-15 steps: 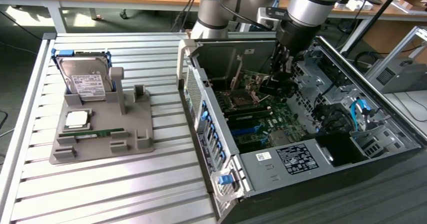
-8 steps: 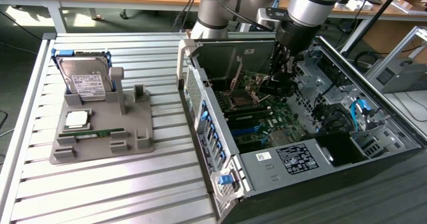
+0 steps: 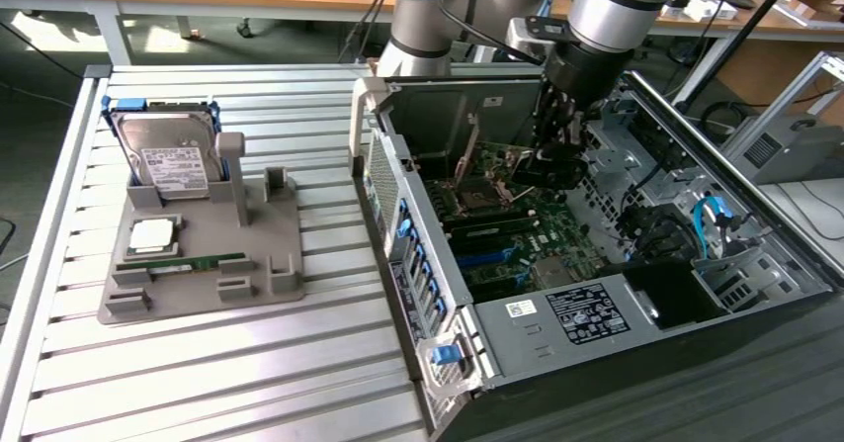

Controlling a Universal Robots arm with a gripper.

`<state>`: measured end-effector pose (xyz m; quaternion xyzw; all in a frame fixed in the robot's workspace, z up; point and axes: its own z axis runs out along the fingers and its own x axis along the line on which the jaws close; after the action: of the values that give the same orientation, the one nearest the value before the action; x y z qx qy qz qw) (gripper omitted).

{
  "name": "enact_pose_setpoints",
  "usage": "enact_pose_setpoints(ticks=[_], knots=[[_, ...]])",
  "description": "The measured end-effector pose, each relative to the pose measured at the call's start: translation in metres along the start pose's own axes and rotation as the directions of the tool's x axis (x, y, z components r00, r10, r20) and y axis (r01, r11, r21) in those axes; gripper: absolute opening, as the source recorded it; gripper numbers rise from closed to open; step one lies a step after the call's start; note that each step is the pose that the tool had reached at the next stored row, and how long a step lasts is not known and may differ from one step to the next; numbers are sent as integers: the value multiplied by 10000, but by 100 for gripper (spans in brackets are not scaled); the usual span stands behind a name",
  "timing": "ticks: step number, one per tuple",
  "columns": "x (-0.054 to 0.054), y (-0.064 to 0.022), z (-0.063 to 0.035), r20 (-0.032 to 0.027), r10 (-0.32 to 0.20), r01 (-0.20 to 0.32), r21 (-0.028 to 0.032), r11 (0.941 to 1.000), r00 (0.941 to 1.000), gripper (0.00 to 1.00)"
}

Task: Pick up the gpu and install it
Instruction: 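Insert the gpu into the slot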

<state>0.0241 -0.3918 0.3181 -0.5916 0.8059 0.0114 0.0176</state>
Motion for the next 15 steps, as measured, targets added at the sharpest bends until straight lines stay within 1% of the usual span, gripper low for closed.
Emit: enact_pose_setpoints(ticks=[6, 15], knots=[[0, 0, 0, 2, -322, 322, -13, 9995, 9995, 27], [0, 0, 0, 4, -910, 910, -38, 9958, 9959, 27]])
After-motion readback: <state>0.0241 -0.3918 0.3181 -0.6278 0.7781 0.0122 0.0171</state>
